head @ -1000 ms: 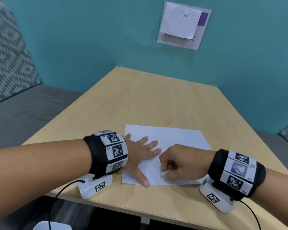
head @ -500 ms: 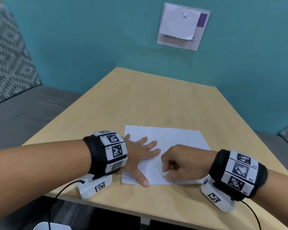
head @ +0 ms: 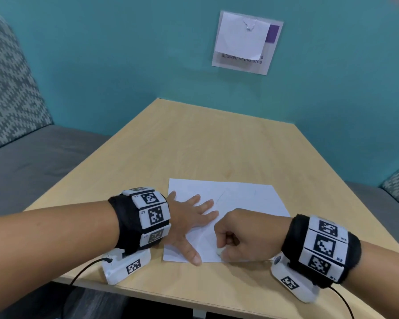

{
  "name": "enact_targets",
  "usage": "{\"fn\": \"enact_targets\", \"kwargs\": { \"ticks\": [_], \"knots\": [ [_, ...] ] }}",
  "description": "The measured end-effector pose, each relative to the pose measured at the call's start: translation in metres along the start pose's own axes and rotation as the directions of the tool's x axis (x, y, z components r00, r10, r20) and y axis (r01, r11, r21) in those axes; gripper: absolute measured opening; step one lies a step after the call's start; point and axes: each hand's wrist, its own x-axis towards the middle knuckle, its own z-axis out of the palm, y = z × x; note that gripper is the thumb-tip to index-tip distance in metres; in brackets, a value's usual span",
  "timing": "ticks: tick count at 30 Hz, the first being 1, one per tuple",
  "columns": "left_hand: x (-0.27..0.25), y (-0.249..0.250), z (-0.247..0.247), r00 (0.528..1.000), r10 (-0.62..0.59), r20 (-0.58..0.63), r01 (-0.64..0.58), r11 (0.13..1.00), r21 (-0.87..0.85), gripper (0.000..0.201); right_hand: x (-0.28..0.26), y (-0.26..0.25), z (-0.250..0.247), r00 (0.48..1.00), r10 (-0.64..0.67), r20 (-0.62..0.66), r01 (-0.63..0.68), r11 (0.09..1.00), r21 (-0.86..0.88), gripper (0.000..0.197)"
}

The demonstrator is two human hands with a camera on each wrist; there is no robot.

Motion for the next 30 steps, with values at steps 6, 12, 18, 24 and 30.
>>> {"fn": "enact_targets", "kwargs": {
  "ticks": [6,12,18,24,30],
  "knots": [
    [-0.009,0.000,0.002,0.999,0.018,0.031,-0.019,1.000,0.024,0.112,-0.012,0.007,-0.015,0.994,0.033,-0.106,-0.030,0.999,0.031,0.010],
    [-0.036,0.007,0.006,0.989,0.066,0.130,-0.069,0.998,0.013,0.104,-0.017,0.039,-0.044,0.946,0.195,-0.258,-0.171,0.979,0.112,0.013],
    [-0.045,0.007,0.008,0.994,0.087,0.072,-0.081,0.994,-0.073,0.102,0.005,0.052,-0.036,0.951,0.248,-0.185,-0.218,0.961,0.171,0.011],
    [-0.039,0.008,-0.009,0.998,0.046,-0.033,-0.050,0.992,-0.113,0.103,0.024,0.055,-0.035,0.954,0.260,-0.150,-0.235,0.957,0.169,0.012],
    [0.011,0.001,-0.033,0.991,-0.016,-0.133,0.020,1.000,0.024,0.108,0.038,0.056,-0.041,0.950,0.289,-0.114,-0.267,0.947,0.177,0.018]
  ]
}}
